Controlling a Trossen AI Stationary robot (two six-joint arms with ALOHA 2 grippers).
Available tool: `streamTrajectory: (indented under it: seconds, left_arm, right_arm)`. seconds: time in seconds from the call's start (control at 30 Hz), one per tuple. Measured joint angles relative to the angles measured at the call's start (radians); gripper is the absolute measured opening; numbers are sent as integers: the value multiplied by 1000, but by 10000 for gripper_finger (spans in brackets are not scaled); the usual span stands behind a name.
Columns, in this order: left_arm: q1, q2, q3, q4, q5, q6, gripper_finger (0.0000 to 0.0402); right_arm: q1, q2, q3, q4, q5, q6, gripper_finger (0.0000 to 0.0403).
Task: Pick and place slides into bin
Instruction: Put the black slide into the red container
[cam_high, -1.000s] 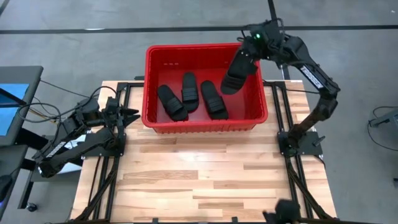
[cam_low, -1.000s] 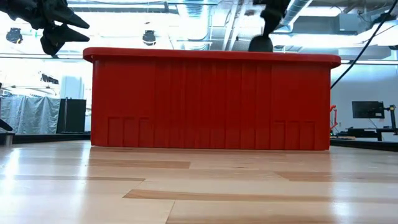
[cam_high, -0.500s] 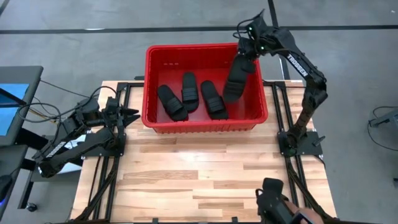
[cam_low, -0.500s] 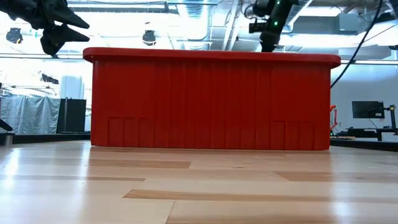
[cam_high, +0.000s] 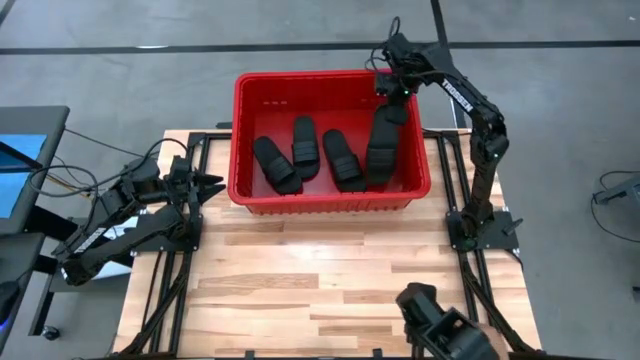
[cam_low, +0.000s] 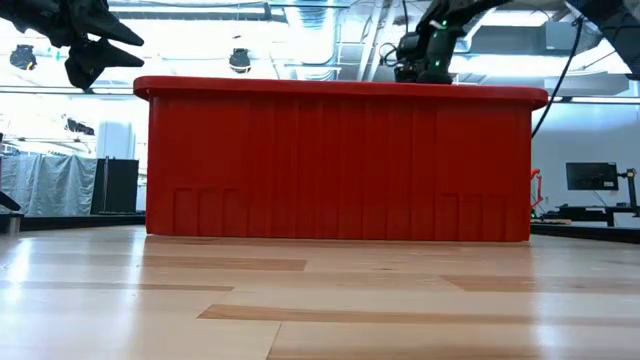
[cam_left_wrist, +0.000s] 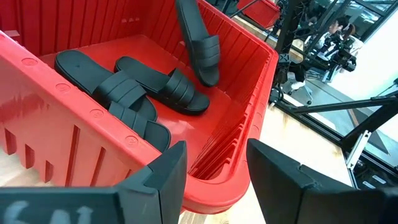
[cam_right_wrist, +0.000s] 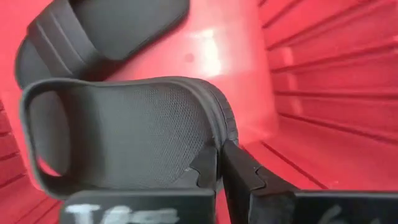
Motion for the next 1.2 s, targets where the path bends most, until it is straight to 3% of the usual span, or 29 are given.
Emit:
streamTrajectory:
  seconds: [0.17,0.7,1.2]
  left_arm:
    - [0,0,0,0,0,0,157]
    - [0,0,0,-44,0,0,157]
    - [0,0,0,-180,0,0,157]
  right_arm:
    - [-1,67,0,0,-46,-34,0]
    - [-35,292,0,53,-52,-84,0]
    - [-44,310,0,68,-53,-83,0]
